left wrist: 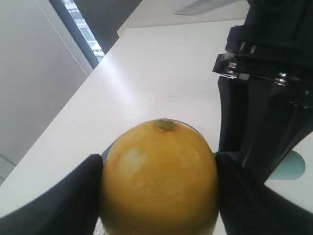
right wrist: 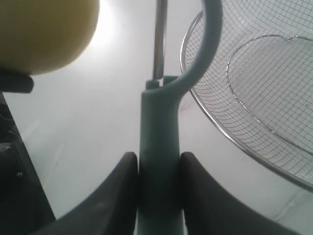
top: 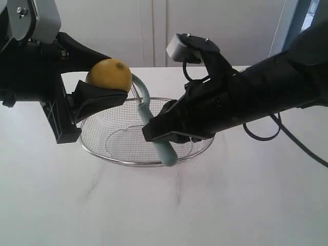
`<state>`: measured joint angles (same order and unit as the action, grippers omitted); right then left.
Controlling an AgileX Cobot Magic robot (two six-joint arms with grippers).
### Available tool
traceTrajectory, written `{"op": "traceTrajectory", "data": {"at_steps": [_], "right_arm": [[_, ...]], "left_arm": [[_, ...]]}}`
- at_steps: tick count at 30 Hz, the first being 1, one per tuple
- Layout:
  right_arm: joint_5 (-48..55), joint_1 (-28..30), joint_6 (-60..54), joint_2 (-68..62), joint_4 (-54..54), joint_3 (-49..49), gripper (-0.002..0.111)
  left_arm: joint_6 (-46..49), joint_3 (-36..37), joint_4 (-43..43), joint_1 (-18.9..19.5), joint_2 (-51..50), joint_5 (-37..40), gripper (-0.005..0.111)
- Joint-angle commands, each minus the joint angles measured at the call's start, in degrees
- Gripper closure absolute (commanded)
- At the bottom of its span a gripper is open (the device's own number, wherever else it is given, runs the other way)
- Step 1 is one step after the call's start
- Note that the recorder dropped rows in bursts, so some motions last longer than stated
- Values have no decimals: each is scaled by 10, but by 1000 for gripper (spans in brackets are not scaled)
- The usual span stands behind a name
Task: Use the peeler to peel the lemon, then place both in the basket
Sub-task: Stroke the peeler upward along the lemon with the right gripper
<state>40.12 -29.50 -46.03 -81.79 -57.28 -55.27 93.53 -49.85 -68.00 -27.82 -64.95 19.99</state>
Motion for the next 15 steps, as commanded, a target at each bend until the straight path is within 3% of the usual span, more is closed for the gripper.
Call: {"op": "traceTrajectory", "data": {"at_steps": [1, 15], "right_arm": [[-17, -7, 4, 0, -3, -2, 108], [-17, -7, 45, 42, 32, -14, 108]], "left_arm": [[-3, 1, -18, -2, 2, 8, 107], [-3, 1, -18, -2, 2, 7, 107]]}}
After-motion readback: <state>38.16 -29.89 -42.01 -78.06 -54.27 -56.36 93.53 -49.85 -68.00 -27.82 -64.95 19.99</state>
